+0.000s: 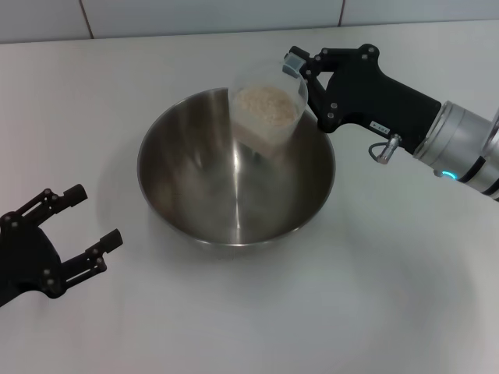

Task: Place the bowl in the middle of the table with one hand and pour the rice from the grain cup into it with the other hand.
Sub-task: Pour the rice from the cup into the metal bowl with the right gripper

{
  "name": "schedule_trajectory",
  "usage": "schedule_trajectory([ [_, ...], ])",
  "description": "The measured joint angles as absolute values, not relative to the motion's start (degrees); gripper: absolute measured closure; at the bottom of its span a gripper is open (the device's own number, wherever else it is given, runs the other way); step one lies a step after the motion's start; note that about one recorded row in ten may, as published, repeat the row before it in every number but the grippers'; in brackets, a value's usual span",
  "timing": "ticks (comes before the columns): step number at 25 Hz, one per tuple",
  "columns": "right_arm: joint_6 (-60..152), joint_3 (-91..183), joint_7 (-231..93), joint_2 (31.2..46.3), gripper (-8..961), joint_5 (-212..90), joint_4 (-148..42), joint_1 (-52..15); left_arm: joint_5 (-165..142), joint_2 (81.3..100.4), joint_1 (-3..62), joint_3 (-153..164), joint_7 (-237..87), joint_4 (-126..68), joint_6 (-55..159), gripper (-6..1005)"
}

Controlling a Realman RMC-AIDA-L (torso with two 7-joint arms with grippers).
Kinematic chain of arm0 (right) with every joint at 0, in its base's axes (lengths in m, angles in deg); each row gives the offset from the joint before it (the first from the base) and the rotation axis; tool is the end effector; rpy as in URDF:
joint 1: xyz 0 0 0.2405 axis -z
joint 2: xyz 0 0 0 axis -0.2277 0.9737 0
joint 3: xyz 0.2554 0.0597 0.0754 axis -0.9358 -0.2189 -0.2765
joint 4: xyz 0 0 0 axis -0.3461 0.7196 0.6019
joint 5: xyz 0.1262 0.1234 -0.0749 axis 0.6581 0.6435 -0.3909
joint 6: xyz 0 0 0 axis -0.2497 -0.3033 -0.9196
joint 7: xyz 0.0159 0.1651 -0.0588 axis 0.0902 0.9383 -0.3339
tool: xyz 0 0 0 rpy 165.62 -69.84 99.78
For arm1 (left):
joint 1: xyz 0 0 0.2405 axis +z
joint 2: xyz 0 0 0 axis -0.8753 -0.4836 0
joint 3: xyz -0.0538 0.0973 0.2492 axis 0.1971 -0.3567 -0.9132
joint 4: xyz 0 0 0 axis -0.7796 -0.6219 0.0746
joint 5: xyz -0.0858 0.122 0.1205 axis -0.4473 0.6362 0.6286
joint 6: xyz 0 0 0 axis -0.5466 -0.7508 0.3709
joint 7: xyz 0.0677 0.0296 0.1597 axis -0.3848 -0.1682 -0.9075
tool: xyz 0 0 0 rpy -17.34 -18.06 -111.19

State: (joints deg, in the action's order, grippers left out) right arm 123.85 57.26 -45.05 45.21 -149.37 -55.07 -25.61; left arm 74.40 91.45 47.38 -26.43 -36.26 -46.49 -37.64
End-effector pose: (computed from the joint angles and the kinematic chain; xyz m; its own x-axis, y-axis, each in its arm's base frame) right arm 0.2003 0.3618 -0.0556 0.6851 0.2225 -0.6936 -0.2793 -0.7992 -0.5322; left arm -0.3164 0.2409 -0.0180 0.7464 0.0226 0.6651 0.3987 -0.8154 -0.4198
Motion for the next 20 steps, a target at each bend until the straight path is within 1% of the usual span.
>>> schedule_trajectory([
  [5,123.89,60.26,-45.48,45.34,919,-149.40,-58.82,-25.90,74.39,91.46,47.61,-26.37,-36.26,-46.49,-37.25,188],
  [17,124.03,73.66,-54.06,45.82,915,-148.80,-76.11,-25.87,74.08,91.64,47.72,-26.17,-36.35,-46.33,-36.53,188],
  [20,122.81,77.30,-57.20,45.94,914,-148.05,-79.44,-25.77,74.05,91.97,47.82,-25.60,-36.31,-46.46,-36.23,188],
])
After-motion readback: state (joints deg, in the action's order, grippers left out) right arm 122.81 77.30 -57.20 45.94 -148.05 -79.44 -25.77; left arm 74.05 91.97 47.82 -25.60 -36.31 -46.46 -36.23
